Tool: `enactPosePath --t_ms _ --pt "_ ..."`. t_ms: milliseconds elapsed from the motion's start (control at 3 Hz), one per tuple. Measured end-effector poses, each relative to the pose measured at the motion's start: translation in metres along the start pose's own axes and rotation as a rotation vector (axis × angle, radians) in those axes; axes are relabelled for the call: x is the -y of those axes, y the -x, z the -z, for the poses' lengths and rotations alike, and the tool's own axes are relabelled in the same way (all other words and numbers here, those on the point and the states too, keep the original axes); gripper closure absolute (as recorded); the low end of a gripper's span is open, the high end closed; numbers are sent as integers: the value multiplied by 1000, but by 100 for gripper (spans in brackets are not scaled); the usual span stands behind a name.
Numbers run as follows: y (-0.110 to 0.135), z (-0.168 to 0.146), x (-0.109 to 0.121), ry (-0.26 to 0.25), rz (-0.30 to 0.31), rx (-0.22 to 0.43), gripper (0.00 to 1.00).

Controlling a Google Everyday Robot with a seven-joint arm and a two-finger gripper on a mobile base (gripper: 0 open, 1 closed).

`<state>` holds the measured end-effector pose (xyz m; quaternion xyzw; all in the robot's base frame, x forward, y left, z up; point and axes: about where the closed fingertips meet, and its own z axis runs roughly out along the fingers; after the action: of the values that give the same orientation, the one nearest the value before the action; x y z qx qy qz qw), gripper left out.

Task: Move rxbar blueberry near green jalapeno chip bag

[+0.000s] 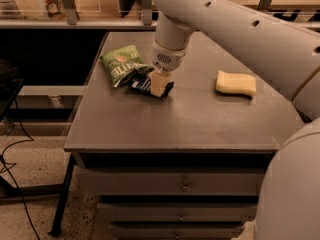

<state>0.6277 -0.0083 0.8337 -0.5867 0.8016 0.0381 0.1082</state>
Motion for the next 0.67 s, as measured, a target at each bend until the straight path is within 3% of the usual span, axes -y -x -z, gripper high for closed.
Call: enactPosePath --t_ms 333,667 --pt "-1 2 0 1 -7 13 13" --pt "0 0 0 3 -6 12 0"
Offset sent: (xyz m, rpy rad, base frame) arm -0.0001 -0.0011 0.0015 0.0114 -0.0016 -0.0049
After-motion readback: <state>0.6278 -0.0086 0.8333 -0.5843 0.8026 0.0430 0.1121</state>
